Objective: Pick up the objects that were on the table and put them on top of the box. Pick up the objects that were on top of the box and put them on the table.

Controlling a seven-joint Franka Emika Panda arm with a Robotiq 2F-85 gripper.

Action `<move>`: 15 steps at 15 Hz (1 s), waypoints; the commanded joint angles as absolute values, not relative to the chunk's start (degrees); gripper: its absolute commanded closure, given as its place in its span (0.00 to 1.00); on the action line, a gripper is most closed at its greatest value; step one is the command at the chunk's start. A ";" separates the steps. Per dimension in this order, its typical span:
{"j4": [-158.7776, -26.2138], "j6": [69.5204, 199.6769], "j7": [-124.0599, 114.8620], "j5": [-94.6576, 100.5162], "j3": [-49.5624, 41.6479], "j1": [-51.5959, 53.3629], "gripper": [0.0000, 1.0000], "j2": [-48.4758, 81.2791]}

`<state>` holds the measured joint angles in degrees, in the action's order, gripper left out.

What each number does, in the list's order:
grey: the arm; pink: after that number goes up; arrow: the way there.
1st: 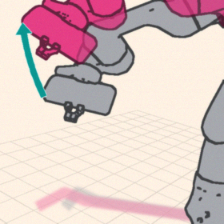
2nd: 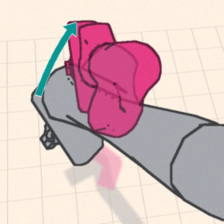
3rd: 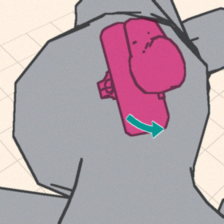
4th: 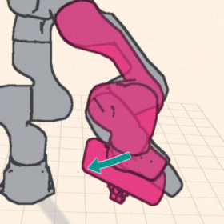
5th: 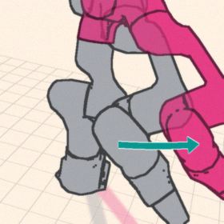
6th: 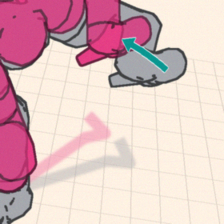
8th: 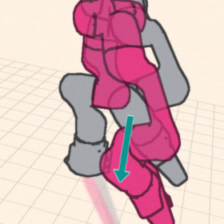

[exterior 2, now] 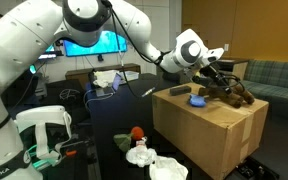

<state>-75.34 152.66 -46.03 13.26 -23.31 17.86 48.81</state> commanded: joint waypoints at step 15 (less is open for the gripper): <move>-97.66 164.75 -38.53 19.85 -14.67 24.28 0.00 33.18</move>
<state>-90.92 161.43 -41.80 18.84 -16.25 23.66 36.77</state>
